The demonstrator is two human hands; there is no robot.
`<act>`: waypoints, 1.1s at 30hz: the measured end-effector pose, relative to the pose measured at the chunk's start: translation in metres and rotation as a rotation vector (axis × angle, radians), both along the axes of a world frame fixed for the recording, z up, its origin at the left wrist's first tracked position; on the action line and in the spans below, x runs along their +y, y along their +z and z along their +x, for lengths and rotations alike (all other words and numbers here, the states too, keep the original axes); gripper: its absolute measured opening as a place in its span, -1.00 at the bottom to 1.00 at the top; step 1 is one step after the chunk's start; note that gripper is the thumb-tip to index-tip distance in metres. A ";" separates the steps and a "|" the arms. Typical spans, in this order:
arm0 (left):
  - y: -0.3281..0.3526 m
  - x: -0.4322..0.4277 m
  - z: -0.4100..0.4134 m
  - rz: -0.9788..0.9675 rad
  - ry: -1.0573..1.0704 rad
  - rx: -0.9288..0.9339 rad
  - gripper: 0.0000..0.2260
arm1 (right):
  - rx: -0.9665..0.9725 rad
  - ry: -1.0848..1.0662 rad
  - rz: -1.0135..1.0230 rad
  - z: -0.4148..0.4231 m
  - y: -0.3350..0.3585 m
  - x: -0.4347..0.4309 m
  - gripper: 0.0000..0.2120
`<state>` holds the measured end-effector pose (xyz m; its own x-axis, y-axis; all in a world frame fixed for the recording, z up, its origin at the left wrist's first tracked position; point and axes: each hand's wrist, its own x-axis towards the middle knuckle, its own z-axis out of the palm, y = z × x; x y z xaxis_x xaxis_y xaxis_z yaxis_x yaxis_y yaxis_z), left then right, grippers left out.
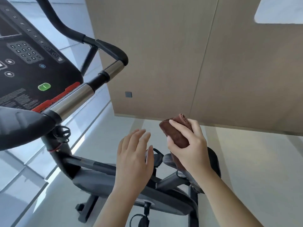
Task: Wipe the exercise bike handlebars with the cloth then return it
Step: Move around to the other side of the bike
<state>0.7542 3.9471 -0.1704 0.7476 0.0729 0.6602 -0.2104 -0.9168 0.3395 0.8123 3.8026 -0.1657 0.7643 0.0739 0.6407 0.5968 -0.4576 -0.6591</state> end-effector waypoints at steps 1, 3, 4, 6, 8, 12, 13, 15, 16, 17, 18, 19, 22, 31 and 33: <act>-0.001 -0.007 0.002 0.001 -0.016 0.012 -0.71 | 0.010 -0.018 0.011 -0.002 -0.001 -0.010 -0.64; -0.003 -0.028 0.007 -0.009 -0.054 0.037 -0.70 | 0.021 -0.065 0.019 -0.005 -0.004 -0.036 -0.63; -0.003 -0.038 0.009 -0.025 -0.076 0.053 -0.69 | 0.021 -0.090 0.019 -0.006 -0.006 -0.049 -0.63; -0.005 -0.071 0.016 -0.058 -0.136 0.077 -0.72 | 0.024 -0.153 0.020 -0.007 -0.008 -0.085 -0.63; -0.006 -0.109 0.023 -0.063 -0.190 0.095 -0.73 | 0.025 -0.206 0.033 -0.008 -0.011 -0.123 -0.63; -0.008 -0.196 0.043 -0.032 -0.275 0.097 -0.74 | 0.043 -0.274 0.036 -0.007 -0.015 -0.207 -0.63; -0.010 -0.220 0.048 -0.036 -0.278 0.098 -0.75 | 0.058 -0.280 0.036 -0.006 -0.016 -0.229 -0.63; -0.011 -0.269 0.059 -0.081 -0.286 0.106 -0.74 | 0.086 -0.287 0.035 0.000 -0.016 -0.278 -0.63; -0.010 -0.293 0.064 -0.114 -0.287 0.107 -0.74 | 0.091 -0.293 0.035 0.004 -0.015 -0.302 -0.63; -0.010 -0.315 0.071 -0.139 -0.283 0.102 -0.74 | 0.096 -0.299 0.035 0.009 -0.014 -0.325 -0.64; -0.009 -0.336 0.077 -0.155 -0.273 0.092 -0.74 | 0.102 -0.300 0.035 0.014 -0.013 -0.348 -0.64; -0.008 -0.356 0.083 -0.163 -0.262 0.085 -0.74 | 0.107 -0.294 0.033 0.019 -0.012 -0.370 -0.63; -0.002 -0.402 0.099 -0.152 -0.244 0.075 -0.72 | 0.114 -0.276 0.031 0.034 -0.007 -0.422 -0.61; 0.004 -0.464 0.143 -0.044 -0.238 0.063 -0.68 | 0.052 -0.266 0.088 0.085 -0.007 -0.485 -0.63; 0.004 -0.470 0.160 -0.041 -0.231 0.058 -0.69 | 0.045 -0.263 0.099 0.103 -0.007 -0.489 -0.62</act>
